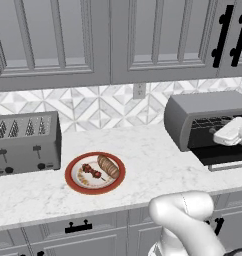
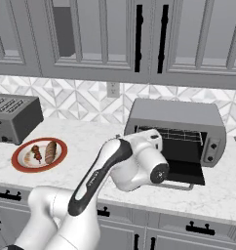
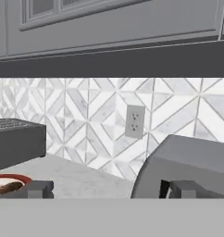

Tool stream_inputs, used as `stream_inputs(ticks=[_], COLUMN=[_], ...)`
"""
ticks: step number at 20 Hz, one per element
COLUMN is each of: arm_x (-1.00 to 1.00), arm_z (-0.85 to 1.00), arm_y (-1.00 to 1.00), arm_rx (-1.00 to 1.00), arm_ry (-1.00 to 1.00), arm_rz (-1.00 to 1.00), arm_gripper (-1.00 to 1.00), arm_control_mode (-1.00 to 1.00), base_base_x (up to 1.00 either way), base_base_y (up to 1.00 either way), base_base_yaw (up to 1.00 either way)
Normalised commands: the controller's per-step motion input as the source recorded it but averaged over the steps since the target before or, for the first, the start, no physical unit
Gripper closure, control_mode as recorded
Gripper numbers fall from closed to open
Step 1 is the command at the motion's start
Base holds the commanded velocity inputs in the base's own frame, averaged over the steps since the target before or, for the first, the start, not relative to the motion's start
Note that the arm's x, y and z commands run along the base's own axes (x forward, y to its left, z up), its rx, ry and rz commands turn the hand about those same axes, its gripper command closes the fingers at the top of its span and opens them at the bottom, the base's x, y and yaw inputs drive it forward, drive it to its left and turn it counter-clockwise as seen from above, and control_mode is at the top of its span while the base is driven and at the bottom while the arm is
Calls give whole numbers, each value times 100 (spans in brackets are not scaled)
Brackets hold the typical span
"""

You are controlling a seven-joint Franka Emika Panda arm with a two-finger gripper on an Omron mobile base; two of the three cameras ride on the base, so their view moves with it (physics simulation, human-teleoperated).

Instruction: Pick up the kebab skewer and baguette bread, and place them inside the toaster oven. Close the toaster oven door and start by setting the timer.

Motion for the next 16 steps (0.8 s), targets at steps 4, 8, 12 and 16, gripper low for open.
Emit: stream_inputs(ticks=[4, 8, 12, 16], arm_x=[10, 21, 24, 28], arm_z=[-16, -10, -35, -45], arm_y=[-51, -69, -24, -8], arm_rx=[26, 31, 4, -3], arm_ry=[0, 0, 2, 2], arm_rz=[0, 2, 1, 2], arm_gripper=[-100, -100, -100, -100], arm_control_mode=[-100, -100, -100, -100], base_base_x=[0, 0, 0, 0], base_base_y=[0, 0, 0, 0], base_base_yaw=[0, 0, 0, 0])
